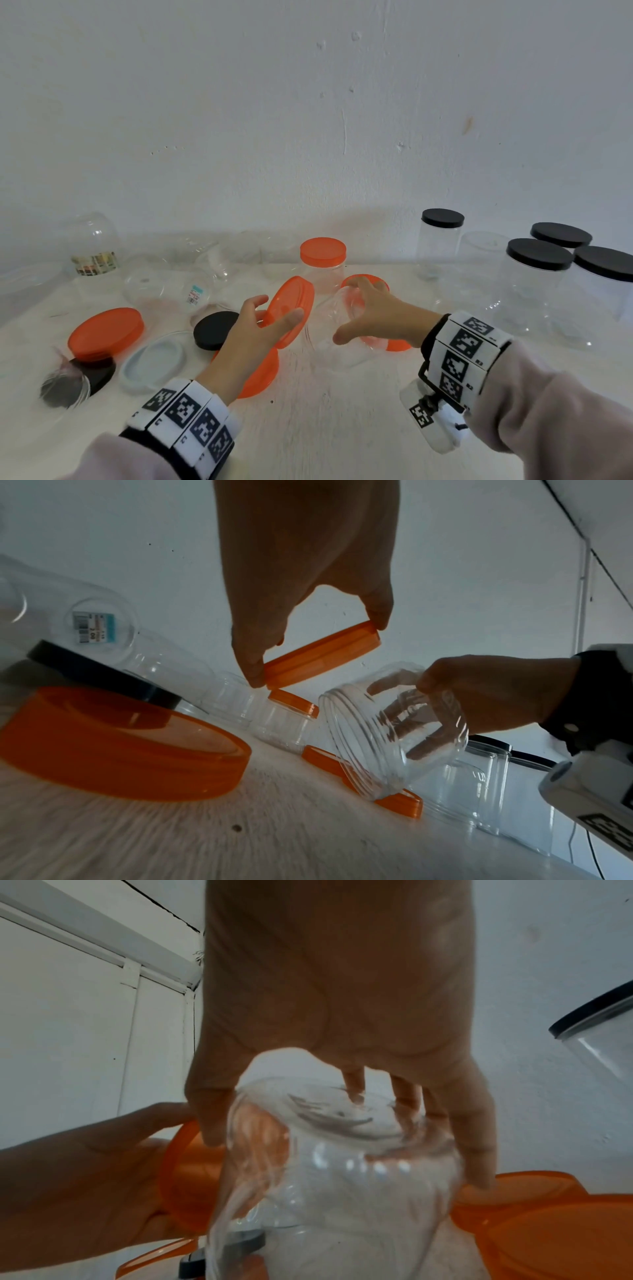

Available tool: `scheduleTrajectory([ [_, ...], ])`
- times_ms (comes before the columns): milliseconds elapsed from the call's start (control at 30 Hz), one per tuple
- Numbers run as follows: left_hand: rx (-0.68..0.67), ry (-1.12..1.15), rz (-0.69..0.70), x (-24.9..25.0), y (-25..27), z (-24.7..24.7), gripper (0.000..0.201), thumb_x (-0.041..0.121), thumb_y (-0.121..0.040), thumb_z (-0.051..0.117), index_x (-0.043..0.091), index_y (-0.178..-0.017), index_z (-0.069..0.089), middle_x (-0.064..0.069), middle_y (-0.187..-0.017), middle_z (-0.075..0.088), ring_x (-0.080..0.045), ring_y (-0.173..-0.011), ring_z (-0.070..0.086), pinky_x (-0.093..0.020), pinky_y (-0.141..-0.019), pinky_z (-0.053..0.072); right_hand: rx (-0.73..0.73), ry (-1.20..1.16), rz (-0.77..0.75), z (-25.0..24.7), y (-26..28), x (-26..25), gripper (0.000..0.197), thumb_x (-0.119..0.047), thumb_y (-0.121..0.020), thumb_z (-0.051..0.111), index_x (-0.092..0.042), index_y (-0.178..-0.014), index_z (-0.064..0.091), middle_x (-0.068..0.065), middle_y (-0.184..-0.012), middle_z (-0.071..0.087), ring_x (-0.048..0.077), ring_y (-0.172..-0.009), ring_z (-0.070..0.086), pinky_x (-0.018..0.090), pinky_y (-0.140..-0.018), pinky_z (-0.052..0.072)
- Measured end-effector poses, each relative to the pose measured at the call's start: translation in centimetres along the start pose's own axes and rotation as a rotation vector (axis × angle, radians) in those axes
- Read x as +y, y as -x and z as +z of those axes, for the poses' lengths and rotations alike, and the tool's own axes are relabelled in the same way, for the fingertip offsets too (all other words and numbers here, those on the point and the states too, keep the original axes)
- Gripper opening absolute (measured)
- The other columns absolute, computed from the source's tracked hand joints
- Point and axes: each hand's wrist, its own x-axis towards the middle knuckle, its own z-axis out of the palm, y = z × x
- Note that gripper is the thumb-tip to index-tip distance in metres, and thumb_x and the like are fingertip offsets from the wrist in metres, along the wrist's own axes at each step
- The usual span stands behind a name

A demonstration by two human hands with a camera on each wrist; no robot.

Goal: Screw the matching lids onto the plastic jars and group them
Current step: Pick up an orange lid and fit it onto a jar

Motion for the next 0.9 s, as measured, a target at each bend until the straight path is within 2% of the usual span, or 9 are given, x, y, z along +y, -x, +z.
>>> scheduleTrajectory([
  [133,-0.001,0.029,-0.01,-0.3,0.2,-0.3,0.106,0.077,-0.047,0.061,0.035,-0.139,0.031,0.003,-0.135,0.047,-0.017,-0.113,0.047,-0.034,-0.088,0.033,0.029,-0.041,-0.023,0.5,0.1,0.1,0.099,-0.049,-0.057,0.082,-0.03,-0.138,0.028,-0.003,-0.127,0.035,0.019,-0.112,0.043,0.029,-0.081,0.042],
  [233,-0.015,0.03,-0.016,-0.2,0.3,-0.4,0.106,0.078,-0.047,0.061,0.036,-0.14,0.03,0.003,-0.14,0.045,-0.02,-0.119,0.047,-0.035,-0.09,0.034,0.079,-0.01,-0.041,0.8,0.1,0.3,0.093,-0.05,-0.055,0.083,-0.024,-0.129,0.033,-0.007,-0.117,0.041,0.012,-0.103,0.045,0.022,-0.071,0.04],
  [367,-0.028,0.025,0.0,0.0,0.4,-0.6,0.105,0.076,-0.048,0.06,0.035,-0.141,0.029,0.002,-0.141,0.044,-0.016,-0.113,0.045,-0.035,-0.09,0.033,0.046,-0.032,-0.019,1.1,0.1,0.4,0.097,-0.046,-0.055,0.084,-0.026,-0.133,0.03,-0.005,-0.116,0.036,0.009,-0.096,0.045,0.022,-0.068,0.042],
  [433,-0.034,0.03,0.006,0.1,0.4,-0.6,0.104,0.075,-0.05,0.06,0.036,-0.141,0.029,0.003,-0.141,0.044,-0.016,-0.111,0.044,-0.034,-0.089,0.033,0.058,-0.001,-0.013,1.1,0.2,0.4,0.095,-0.05,-0.056,0.082,-0.027,-0.133,0.032,-0.004,-0.116,0.034,0.009,-0.095,0.045,0.022,-0.067,0.041],
  [533,-0.036,0.033,0.01,0.1,0.3,-0.7,0.102,0.076,-0.05,0.061,0.037,-0.139,0.03,0.005,-0.139,0.045,-0.015,-0.109,0.044,-0.034,-0.087,0.033,0.153,0.055,-0.026,1.2,0.3,0.5,0.081,-0.059,-0.055,0.077,-0.027,-0.118,0.039,-0.008,-0.106,0.042,0.011,-0.094,0.045,0.023,-0.066,0.039],
  [633,-0.04,0.036,0.018,0.1,0.4,-0.6,0.105,0.078,-0.046,0.062,0.038,-0.139,0.031,0.006,-0.137,0.046,-0.015,-0.11,0.045,-0.034,-0.087,0.033,0.199,-0.002,-0.031,1.3,0.3,0.6,0.07,-0.057,-0.056,0.078,-0.025,-0.106,0.04,-0.009,-0.094,0.046,0.006,-0.081,0.045,0.02,-0.058,0.034],
  [700,-0.042,0.032,0.023,0.3,0.5,-0.6,0.106,0.078,-0.046,0.062,0.038,-0.139,0.031,0.006,-0.137,0.045,-0.015,-0.112,0.045,-0.034,-0.088,0.033,0.171,-0.046,-0.005,1.3,0.4,0.8,0.074,-0.055,-0.057,0.08,-0.024,-0.11,0.039,-0.009,-0.097,0.046,0.006,-0.082,0.046,0.019,-0.059,0.036],
  [767,-0.049,0.025,0.03,0.4,0.5,-0.6,0.106,0.079,-0.045,0.062,0.039,-0.138,0.031,0.008,-0.134,0.045,-0.014,-0.111,0.045,-0.034,-0.088,0.033,0.108,-0.056,0.017,1.5,0.5,1.0,0.089,-0.055,-0.054,0.08,-0.023,-0.125,0.036,-0.008,-0.11,0.042,0.009,-0.094,0.047,0.022,-0.068,0.041],
  [900,-0.079,0.004,0.059,0.7,0.6,-0.7,0.102,0.076,-0.05,0.063,0.038,-0.139,0.031,0.009,-0.133,0.044,-0.013,-0.111,0.044,-0.033,-0.089,0.034,0.029,-0.013,0.05,2.1,1.0,1.1,0.109,-0.064,-0.048,0.074,-0.022,-0.139,0.03,-0.003,-0.123,0.029,0.016,-0.105,0.042,0.028,-0.076,0.043],
])
